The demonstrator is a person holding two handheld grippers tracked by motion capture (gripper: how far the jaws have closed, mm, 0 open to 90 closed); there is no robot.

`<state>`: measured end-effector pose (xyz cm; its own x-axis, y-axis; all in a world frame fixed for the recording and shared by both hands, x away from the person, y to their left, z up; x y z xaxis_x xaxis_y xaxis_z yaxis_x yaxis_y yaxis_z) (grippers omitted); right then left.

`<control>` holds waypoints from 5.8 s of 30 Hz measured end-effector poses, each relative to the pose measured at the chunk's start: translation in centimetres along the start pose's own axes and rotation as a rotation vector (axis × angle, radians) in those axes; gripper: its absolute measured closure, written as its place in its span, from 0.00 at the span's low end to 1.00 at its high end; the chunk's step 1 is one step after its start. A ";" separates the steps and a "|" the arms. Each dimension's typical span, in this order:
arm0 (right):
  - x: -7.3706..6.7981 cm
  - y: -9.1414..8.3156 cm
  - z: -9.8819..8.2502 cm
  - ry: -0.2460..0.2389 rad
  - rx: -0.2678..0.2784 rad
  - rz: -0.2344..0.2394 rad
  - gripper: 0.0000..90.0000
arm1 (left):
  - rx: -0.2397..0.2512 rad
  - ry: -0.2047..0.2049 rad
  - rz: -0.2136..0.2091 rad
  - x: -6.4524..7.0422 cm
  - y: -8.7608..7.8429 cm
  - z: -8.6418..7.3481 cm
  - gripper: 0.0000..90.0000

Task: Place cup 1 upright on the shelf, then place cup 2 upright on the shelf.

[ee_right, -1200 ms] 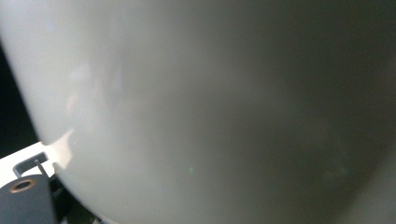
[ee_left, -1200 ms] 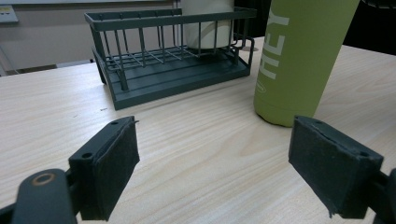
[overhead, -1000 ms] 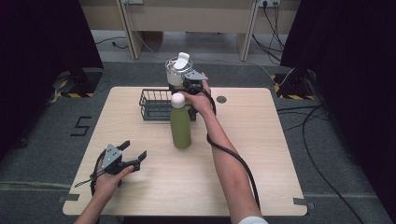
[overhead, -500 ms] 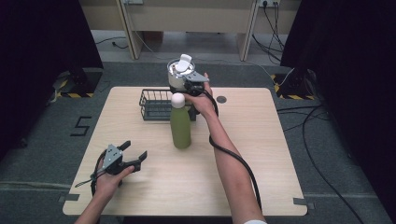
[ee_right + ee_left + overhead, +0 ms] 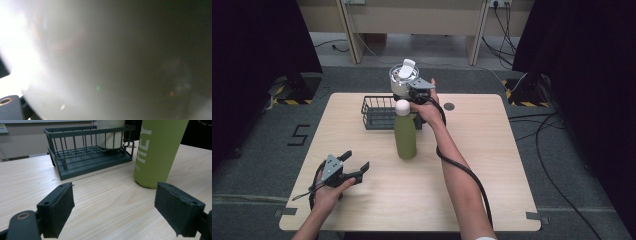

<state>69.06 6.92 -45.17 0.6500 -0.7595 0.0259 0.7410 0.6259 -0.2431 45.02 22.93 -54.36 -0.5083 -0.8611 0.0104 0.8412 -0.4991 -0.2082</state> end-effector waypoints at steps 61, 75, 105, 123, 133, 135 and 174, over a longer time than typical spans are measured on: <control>0.9 -4.5 -0.1 -0.011 0.016 0.022 0.05 | 0.002 0.006 -0.001 0.2 0.1 0.1 0.17; 2.8 -7.9 -0.3 0.002 0.047 -0.049 0.08 | 0.001 0.017 0.004 0.2 0.3 0.1 0.16; 5.3 -17.1 -3.9 -0.027 0.017 -0.186 0.09 | 0.034 0.038 -0.010 0.9 1.1 1.5 0.16; 7.4 -23.7 -7.3 0.010 0.021 -0.296 0.10 | 0.063 0.027 -0.022 1.2 2.3 2.9 0.16; 7.4 -25.9 -9.2 0.031 0.013 -0.328 0.11 | 0.081 0.029 -0.027 1.4 2.6 3.9 0.16; 7.3 -26.5 -9.6 0.040 0.012 -0.333 0.11 | 0.086 0.030 -0.030 1.5 2.7 4.1 0.16; 7.5 -29.5 -11.3 0.047 -0.002 -0.382 0.12 | 0.165 0.059 -0.167 5.8 6.8 9.0 0.15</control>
<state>50.17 -19.25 -48.72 0.3188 -0.9452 0.0708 0.9280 0.2960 -0.2264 49.50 13.65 -46.91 -0.6487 -0.7606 -0.0264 0.7608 -0.6473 -0.0459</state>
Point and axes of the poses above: each handheld gripper's, and its own axes: y roughly forward along the jaws, z roughly out of its top, x roughly to its right, the point moved 10 cm from there along y, roughly forward along the jaws
